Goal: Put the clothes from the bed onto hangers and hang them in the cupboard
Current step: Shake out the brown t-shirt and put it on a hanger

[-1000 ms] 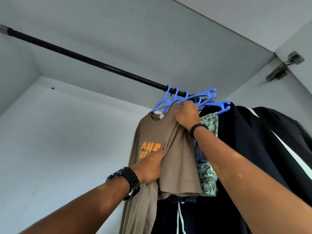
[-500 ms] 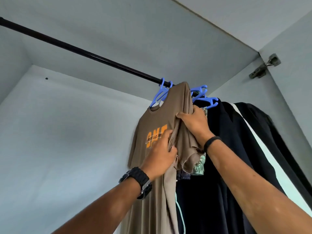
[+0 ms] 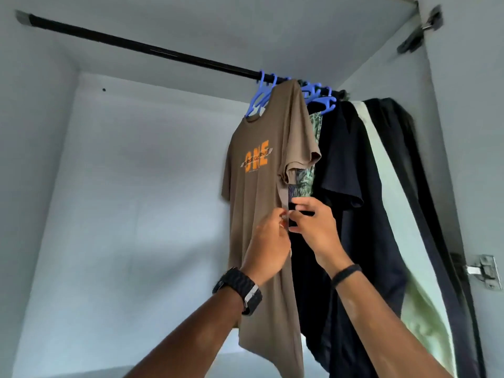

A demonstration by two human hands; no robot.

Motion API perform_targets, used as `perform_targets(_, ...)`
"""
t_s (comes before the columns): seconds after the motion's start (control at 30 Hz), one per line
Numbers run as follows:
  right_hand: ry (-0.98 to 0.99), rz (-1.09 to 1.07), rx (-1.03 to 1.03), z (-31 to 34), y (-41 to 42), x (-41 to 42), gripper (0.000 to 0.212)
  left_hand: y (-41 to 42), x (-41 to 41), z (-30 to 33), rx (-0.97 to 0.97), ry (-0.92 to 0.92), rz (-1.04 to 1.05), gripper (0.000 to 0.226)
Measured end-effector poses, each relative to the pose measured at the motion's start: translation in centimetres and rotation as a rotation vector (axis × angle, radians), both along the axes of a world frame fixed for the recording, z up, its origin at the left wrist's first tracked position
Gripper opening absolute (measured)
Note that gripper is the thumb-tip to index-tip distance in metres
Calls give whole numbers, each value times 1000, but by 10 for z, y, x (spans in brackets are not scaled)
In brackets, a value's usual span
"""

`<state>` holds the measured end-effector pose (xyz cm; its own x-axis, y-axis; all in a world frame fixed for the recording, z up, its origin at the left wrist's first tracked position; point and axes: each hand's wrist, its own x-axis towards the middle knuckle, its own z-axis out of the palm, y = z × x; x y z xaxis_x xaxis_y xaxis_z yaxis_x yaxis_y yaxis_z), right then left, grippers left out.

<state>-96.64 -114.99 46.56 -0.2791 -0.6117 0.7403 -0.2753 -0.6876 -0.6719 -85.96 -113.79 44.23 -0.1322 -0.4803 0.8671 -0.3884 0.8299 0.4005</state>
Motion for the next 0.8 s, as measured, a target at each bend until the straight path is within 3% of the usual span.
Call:
perform_targets(0.2, 13, 197, 102, -96, 89, 11, 28, 93, 3, -75, 210, 168, 37, 22)
perform_targets(0.37, 95, 314, 250, -162, 165, 23, 35, 181, 18, -143, 437, 324, 132, 30)
perform_targets(0.6, 358, 602, 446, -237, 300, 71, 28, 351, 72, -234, 583, 491, 322, 31)
perform_targets(0.8, 454, 955, 550, -292, 424, 153, 26, 512, 136, -282, 656, 634, 549, 32)
